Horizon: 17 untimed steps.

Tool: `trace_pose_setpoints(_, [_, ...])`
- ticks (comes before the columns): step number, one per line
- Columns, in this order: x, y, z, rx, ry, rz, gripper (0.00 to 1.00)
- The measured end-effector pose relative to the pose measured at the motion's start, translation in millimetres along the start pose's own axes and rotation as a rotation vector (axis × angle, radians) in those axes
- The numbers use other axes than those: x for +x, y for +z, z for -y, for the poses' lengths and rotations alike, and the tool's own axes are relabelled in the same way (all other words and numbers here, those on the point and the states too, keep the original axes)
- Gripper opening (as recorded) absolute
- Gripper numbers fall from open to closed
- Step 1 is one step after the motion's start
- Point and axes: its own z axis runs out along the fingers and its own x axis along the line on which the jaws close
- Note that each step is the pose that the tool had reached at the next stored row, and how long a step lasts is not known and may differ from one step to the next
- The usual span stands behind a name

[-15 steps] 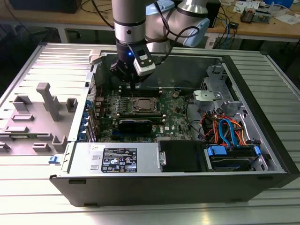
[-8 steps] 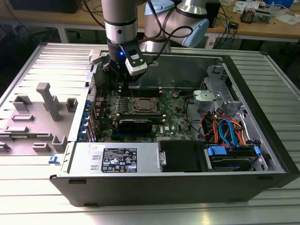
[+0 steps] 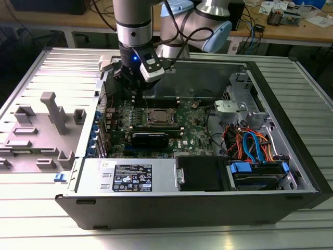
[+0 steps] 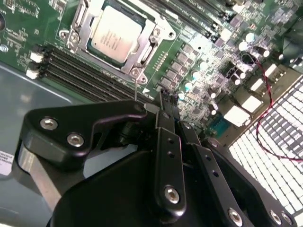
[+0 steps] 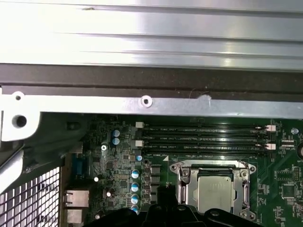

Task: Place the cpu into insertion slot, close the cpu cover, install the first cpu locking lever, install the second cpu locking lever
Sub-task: 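Install the first cpu locking lever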

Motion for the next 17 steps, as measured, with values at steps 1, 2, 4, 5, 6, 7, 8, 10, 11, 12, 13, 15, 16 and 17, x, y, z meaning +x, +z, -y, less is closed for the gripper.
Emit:
trace_pose_setpoints(1, [0.0, -0.7, -0.1, -0.0004, 0.000, -0.0026, 0.11])
trace_pose_setpoints(2, [0.0, -1.3, -0.3, -0.0010, 0.000, -0.0057, 0.11])
trace_pose_setpoints(4, [-0.1, -3.6, -1.5, -0.0016, 0.000, -0.0196, 0.11])
trace_pose_setpoints(5, [-0.2, -3.6, -2.1, -0.0019, 0.000, -0.0235, 0.11])
trace_pose_setpoints(6, [-0.2, -3.7, -2.7, -0.0029, 0.000, -0.0270, 0.11])
trace_pose_setpoints(7, [-0.2, -3.6, -4.1, -0.0031, 0.000, -0.0278, 0.11])
trace_pose_setpoints(8, [-0.2, -3.4, -5.7, -0.0031, 0.000, -0.0278, 0.11])
trace_pose_setpoints(10, [-0.3, -3.0, -9.5, -0.0032, 0.000, -0.0278, 0.11])
trace_pose_setpoints(11, [-0.4, -2.9, -11.1, -0.0032, 0.000, -0.0278, 0.11])
trace_pose_setpoints(12, [-0.4, -2.7, -12.3, -0.0033, 0.000, -0.0277, 0.11])
trace_pose_setpoints(13, [-0.6, -2.5, -14.0, -0.0031, 0.000, -0.0278, 0.11])
trace_pose_setpoints(15, [-1.7, -1.9, -18.7, 0.0021, -0.002, -0.0280, 0.11])
trace_pose_setpoints(16, [-2.5, -1.5, -19.2, 0.0040, -0.003, -0.0281, 0.11])
trace_pose_setpoints(17, [-3.4, -1.2, -19.2, 0.0047, -0.003, -0.0280, 0.11])
